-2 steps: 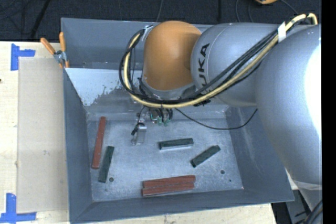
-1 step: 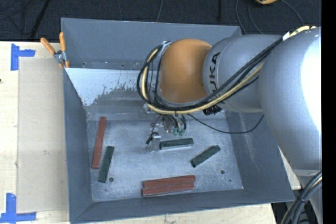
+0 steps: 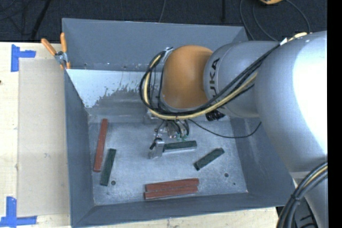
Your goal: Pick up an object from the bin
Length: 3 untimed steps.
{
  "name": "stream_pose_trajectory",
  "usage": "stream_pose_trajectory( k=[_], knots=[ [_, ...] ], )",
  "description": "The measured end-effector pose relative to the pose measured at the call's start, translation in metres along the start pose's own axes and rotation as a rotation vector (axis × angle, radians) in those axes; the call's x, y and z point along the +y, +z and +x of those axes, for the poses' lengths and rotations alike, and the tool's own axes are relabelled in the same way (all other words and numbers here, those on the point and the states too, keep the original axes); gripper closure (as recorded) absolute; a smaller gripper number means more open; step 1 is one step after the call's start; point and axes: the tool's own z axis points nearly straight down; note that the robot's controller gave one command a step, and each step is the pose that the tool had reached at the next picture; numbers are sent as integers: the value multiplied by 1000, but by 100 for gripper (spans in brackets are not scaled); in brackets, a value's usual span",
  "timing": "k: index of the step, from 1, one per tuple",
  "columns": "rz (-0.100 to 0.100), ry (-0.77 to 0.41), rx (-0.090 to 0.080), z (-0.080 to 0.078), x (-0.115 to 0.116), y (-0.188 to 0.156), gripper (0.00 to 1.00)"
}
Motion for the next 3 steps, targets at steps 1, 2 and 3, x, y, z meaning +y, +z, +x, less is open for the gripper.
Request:
stream_pose_trajectory(
  k=[1,2,3],
  knots=[
    [-9,-39,-4,-4,-18,-2,0],
    [-5,-128,-2,3,-55,-27,0],
    [-6,-322,-5,5,-100,-25,100]
  ],
)
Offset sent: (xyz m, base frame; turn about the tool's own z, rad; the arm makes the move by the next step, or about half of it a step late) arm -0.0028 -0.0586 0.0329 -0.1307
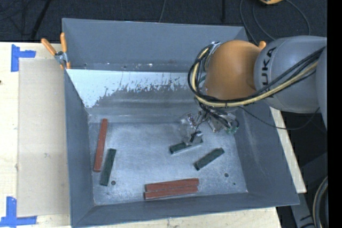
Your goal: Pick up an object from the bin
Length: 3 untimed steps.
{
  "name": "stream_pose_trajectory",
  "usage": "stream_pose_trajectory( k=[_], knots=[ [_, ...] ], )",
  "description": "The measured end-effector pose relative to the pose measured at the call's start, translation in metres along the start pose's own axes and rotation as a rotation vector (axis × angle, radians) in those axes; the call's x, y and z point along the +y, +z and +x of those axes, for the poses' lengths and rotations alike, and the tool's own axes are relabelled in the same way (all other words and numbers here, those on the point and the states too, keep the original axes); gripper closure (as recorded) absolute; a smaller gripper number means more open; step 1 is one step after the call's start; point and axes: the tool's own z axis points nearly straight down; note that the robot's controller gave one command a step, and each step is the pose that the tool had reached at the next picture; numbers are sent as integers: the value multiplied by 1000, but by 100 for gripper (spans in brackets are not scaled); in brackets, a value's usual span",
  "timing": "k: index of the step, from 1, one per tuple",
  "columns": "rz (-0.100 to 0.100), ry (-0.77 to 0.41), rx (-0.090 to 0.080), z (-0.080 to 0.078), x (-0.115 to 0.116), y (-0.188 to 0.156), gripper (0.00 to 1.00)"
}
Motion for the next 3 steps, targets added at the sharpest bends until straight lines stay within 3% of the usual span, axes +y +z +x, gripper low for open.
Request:
stream_pose_trajectory(
  k=[1,2,3],
  knots=[
    [0,3,0,0,0,0,0],
    [0,5,0,0,0,0,100],
    [0,6,0,0,0,0,0]
  ],
)
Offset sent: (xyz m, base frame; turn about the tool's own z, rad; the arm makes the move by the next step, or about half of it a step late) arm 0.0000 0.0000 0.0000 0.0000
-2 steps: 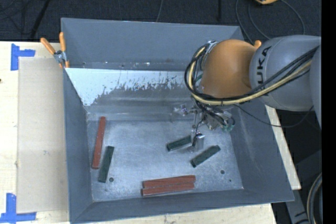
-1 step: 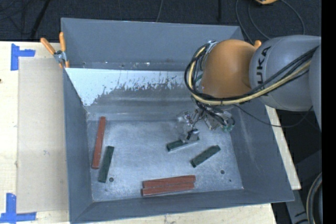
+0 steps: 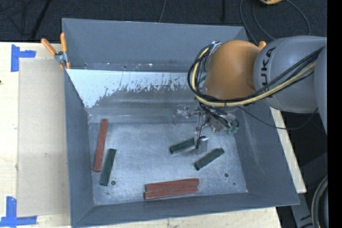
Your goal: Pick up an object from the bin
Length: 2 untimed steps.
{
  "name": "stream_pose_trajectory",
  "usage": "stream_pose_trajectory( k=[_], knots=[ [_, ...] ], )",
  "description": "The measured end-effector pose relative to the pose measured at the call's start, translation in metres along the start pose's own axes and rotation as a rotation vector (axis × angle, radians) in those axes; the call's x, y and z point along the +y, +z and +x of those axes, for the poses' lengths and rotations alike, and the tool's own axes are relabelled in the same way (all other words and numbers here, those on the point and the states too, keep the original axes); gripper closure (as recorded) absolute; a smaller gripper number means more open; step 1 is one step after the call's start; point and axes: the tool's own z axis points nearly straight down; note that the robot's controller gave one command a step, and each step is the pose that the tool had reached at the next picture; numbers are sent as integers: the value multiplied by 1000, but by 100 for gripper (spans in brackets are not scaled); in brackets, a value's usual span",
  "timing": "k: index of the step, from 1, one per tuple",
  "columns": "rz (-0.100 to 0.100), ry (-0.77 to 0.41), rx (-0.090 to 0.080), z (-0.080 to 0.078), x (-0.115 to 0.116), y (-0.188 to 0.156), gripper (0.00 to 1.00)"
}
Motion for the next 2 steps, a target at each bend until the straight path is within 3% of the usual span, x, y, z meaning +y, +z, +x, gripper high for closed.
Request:
stream_pose_trajectory(
  k=[1,2],
  knots=[
    [0,1,0,0,0,0,100],
    [0,1,0,0,0,0,0]
  ],
)
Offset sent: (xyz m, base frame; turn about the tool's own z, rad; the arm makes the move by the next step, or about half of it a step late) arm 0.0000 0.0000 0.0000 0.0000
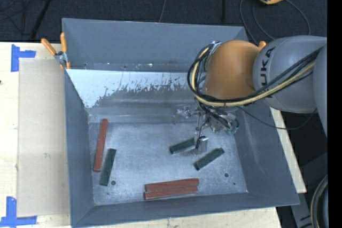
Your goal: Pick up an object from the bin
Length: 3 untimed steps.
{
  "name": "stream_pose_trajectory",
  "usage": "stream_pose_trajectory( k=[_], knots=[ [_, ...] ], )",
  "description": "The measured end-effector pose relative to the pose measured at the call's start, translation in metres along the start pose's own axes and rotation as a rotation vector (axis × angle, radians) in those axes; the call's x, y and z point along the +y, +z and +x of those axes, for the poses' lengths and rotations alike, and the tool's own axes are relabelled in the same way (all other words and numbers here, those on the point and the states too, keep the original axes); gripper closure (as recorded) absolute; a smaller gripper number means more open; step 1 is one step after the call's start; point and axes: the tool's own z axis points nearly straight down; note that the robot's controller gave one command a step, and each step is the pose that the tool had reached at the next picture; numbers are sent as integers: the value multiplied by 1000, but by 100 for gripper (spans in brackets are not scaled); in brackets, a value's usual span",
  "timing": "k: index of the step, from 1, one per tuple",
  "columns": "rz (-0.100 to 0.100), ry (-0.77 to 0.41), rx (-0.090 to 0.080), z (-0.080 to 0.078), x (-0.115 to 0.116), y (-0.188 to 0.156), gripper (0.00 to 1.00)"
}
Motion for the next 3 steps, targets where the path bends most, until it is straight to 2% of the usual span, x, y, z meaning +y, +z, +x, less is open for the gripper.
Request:
stream_pose_trajectory(
  k=[1,2,3],
  knots=[
    [0,1,0,0,0,0,100],
    [0,1,0,0,0,0,100],
    [4,-214,-6,-15,-14,-56,0]
  ],
)
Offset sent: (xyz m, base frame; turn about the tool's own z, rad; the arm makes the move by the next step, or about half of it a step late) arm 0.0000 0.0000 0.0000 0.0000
